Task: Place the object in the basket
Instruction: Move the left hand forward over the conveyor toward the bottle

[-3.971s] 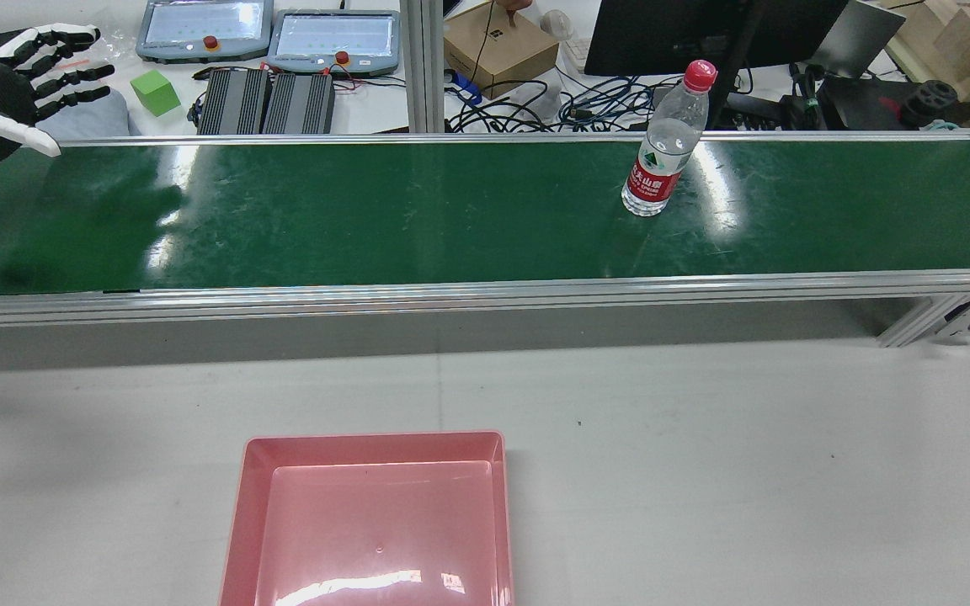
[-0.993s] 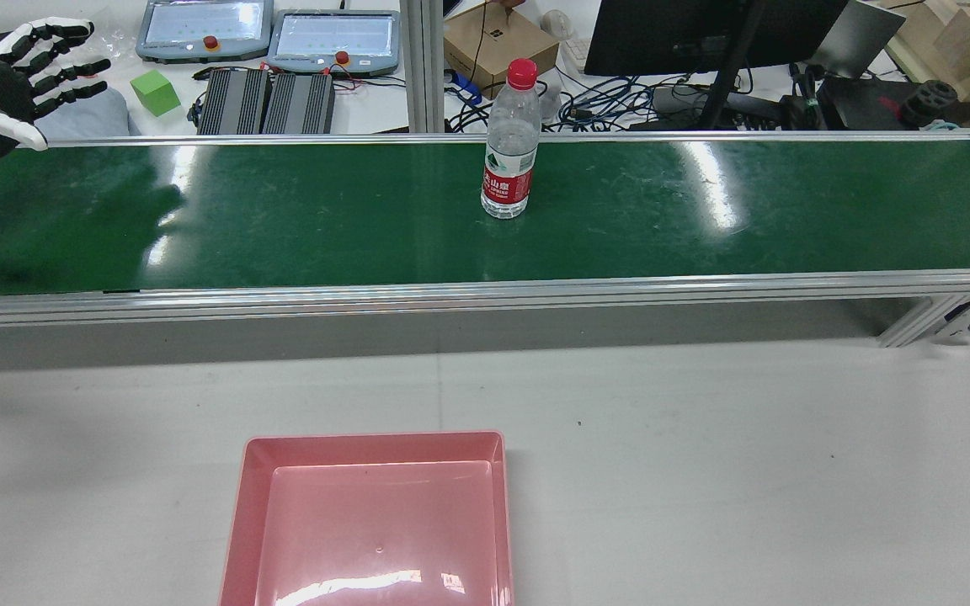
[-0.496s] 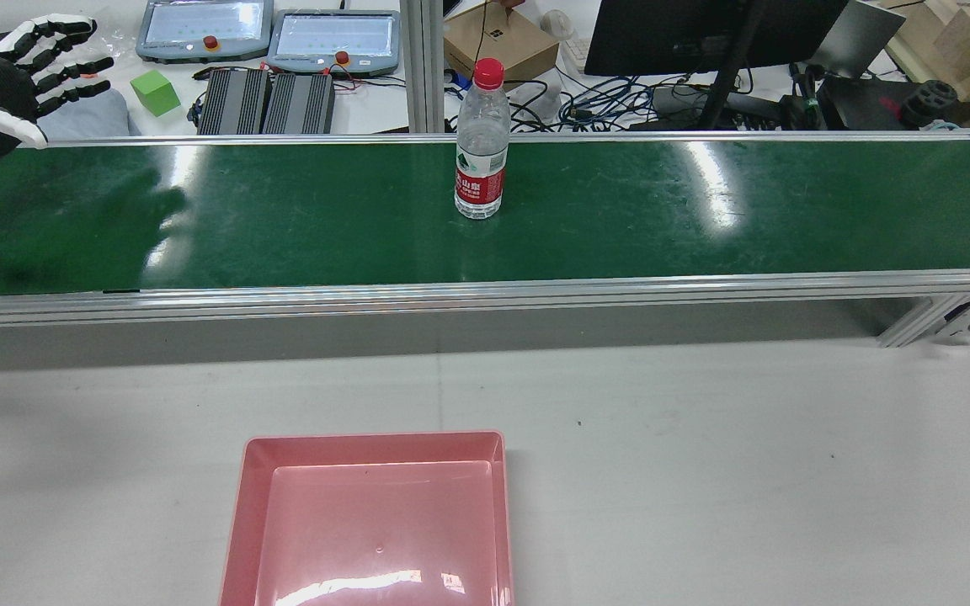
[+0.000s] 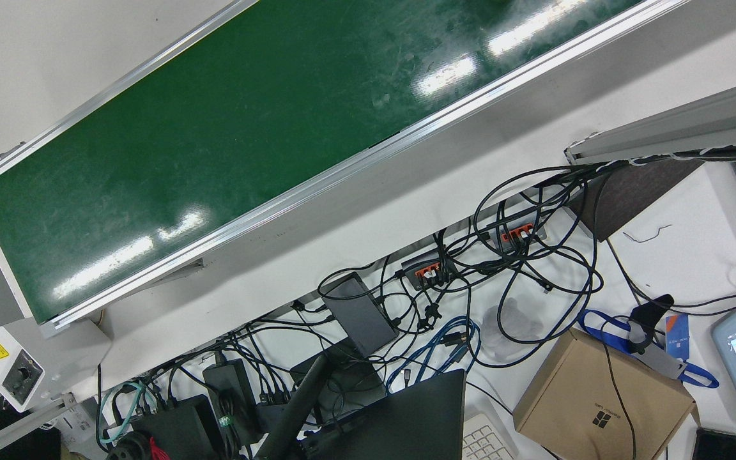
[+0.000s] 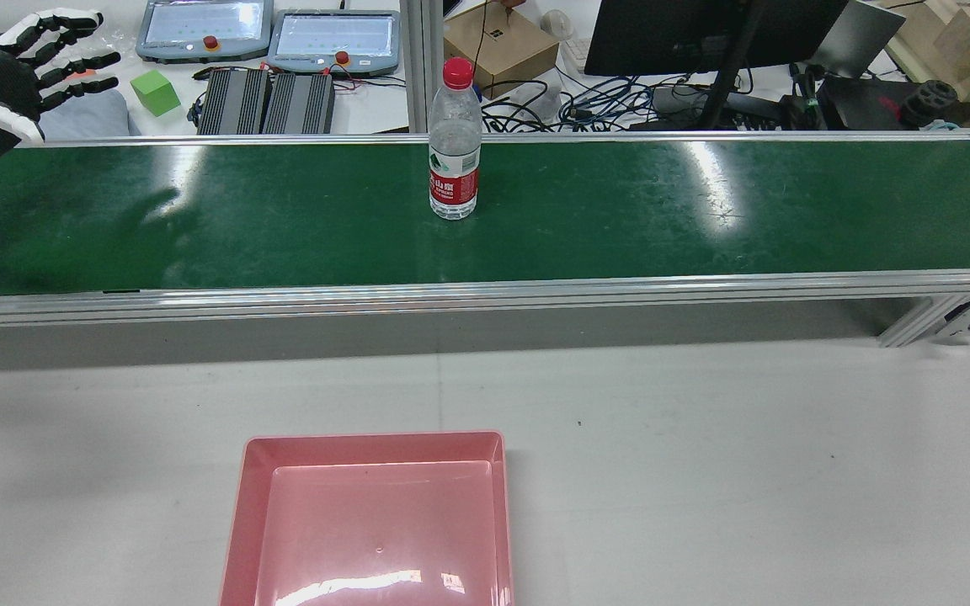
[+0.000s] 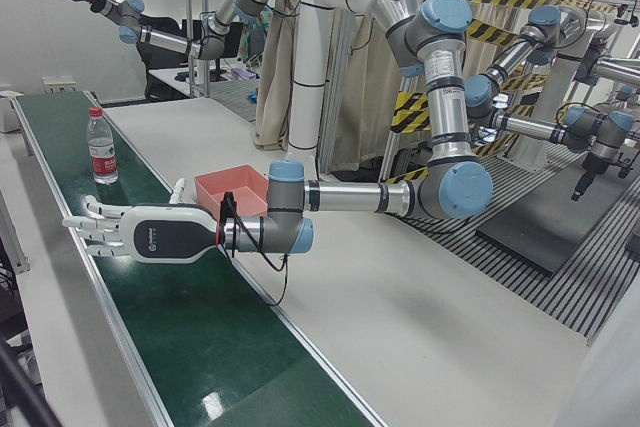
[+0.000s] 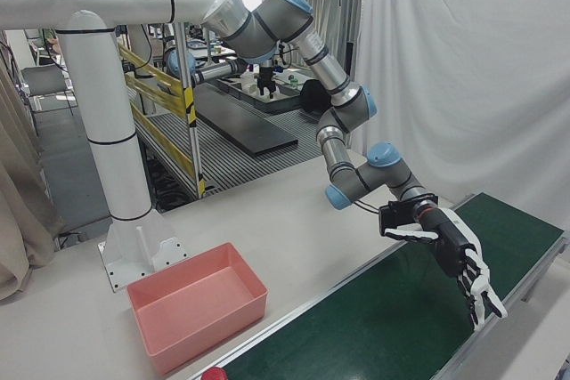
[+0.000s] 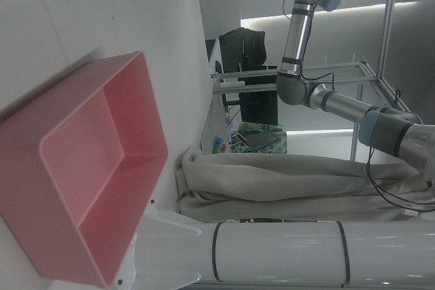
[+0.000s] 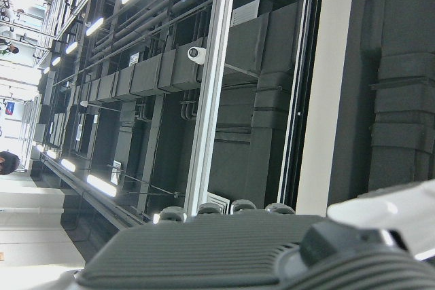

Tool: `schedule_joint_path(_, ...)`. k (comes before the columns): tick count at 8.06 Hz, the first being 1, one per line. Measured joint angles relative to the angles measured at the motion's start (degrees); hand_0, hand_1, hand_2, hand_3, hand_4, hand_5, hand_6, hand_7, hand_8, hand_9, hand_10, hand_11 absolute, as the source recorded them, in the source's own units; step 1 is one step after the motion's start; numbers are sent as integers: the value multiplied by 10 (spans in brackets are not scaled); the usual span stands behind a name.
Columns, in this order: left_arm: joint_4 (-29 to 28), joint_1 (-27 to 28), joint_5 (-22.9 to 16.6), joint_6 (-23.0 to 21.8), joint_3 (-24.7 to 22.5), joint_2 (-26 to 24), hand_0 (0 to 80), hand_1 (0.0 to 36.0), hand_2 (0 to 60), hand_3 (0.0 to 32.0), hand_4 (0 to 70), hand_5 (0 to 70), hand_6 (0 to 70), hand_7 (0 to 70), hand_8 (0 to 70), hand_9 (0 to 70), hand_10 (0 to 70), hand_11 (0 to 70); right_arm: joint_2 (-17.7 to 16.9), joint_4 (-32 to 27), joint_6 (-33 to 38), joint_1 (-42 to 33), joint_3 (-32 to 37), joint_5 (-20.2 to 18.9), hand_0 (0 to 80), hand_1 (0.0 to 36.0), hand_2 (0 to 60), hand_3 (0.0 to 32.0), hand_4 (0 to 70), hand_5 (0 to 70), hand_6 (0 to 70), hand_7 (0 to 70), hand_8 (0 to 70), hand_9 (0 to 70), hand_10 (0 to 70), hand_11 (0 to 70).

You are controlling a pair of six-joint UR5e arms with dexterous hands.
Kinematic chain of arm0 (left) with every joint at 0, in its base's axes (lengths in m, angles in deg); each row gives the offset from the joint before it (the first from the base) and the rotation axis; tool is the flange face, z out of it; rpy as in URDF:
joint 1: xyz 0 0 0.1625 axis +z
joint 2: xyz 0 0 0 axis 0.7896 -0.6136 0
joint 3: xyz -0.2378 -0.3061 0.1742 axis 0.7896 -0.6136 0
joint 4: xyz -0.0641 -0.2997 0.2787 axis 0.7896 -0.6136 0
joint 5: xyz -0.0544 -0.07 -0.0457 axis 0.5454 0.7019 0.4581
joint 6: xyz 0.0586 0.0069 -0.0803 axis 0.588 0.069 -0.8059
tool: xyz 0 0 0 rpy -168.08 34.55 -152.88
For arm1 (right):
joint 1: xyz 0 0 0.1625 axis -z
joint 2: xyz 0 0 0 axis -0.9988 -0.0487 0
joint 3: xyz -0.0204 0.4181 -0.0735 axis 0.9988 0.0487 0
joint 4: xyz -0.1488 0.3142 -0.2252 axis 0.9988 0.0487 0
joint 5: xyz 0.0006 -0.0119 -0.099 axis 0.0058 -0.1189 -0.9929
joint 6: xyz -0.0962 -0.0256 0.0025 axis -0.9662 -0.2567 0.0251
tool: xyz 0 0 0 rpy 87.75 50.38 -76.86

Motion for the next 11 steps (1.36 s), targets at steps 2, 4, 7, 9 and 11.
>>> schedule_joint_path(2, 53, 44, 42, 2, -54, 6, 569, 36, 0, 100, 37, 306, 52, 56, 132, 126, 103, 162, 0, 0, 0, 0, 0, 0, 0, 0, 0, 0, 0, 0, 0, 0, 0, 0, 0, 0)
schedule_joint_path(4, 105, 109, 125, 3, -80, 3, 553, 32, 0, 90, 33, 309, 53, 52, 131, 134, 97, 152, 0, 0, 0, 0, 0, 0, 0, 0, 0, 0, 0, 0, 0, 0, 0, 0, 0, 0)
schedule_joint_path(7, 140, 135, 170, 11, -85, 1, 541, 27, 0, 102, 15, 311, 45, 47, 113, 128, 89, 142, 0, 0, 0, 0, 0, 0, 0, 0, 0, 0, 0, 0, 0, 0, 0, 0, 0, 0)
schedule_joint_path(9, 145, 136, 175, 30, -83, -10, 532, 27, 0, 104, 12, 307, 45, 47, 110, 126, 93, 146, 0, 0, 0, 0, 0, 0, 0, 0, 0, 0, 0, 0, 0, 0, 0, 0, 0, 0)
schedule_joint_path(11, 128, 136, 176, 37, -81, -19, 534, 38, 0, 106, 2, 319, 44, 50, 110, 130, 92, 146, 0, 0, 0, 0, 0, 0, 0, 0, 0, 0, 0, 0, 0, 0, 0, 0, 0, 0)
